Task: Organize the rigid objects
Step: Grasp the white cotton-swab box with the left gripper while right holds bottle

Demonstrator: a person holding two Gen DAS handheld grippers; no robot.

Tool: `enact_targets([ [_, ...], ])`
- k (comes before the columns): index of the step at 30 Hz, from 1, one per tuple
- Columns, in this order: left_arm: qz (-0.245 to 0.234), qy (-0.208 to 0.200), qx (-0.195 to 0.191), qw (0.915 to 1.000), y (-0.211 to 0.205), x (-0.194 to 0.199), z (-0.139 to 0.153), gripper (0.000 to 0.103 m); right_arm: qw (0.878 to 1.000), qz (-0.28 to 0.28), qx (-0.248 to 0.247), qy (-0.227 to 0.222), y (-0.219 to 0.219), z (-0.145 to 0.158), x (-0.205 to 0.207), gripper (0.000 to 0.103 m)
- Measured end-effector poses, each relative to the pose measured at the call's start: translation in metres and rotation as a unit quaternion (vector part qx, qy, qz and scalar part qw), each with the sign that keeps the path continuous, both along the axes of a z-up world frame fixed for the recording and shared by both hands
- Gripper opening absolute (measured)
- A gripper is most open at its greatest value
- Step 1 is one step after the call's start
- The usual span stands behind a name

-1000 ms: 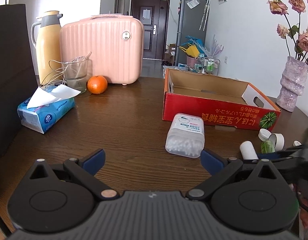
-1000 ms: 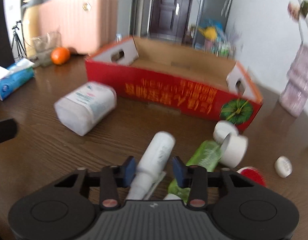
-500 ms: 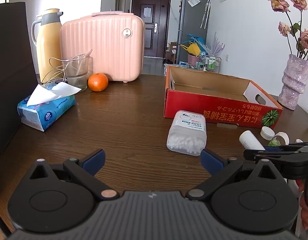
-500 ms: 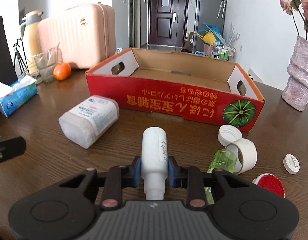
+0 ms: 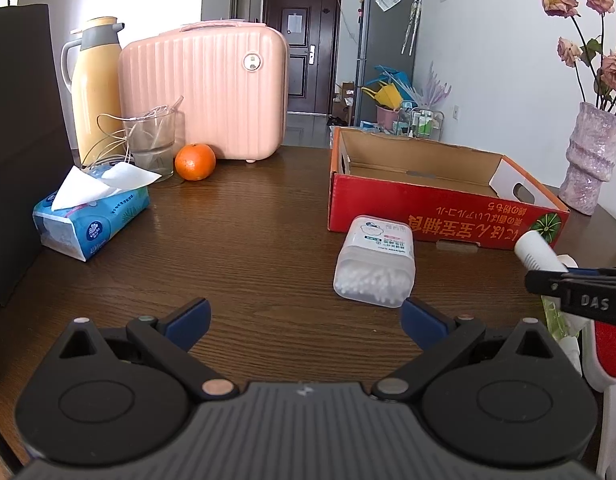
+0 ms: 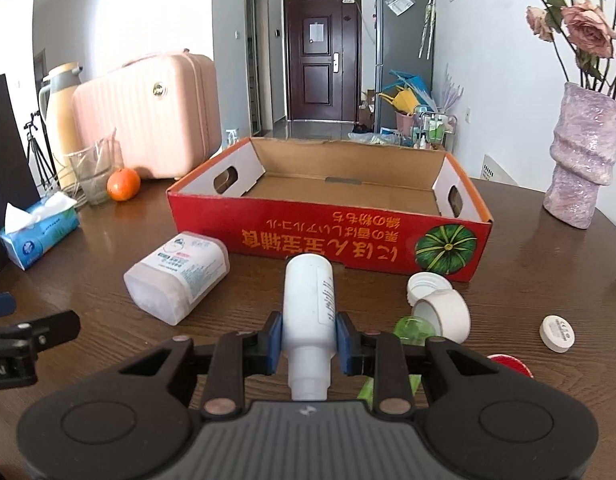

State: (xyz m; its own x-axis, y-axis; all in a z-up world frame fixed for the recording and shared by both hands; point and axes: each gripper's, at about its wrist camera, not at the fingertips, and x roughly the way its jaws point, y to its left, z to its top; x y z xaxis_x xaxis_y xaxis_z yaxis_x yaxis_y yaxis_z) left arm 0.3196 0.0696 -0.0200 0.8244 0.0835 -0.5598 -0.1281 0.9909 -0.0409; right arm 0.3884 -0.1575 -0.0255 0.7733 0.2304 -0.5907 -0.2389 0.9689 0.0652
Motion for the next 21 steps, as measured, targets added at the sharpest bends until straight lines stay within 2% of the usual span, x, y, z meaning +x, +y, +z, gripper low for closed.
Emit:
enact_targets([
  [12,-0.009,0.000,0.019,0.9998,-0.016,0.012,0.007,0.103,1.000,-0.020,0.013,-0.014,-0.021,0.006,-0.005,0.027],
  [21,-0.012,0.016,0.033,0.9993,-0.030,0.047,0.001,0.103,0.999,-0.036,0.021,-0.018,-0.037,0.007,-0.002,0.027],
])
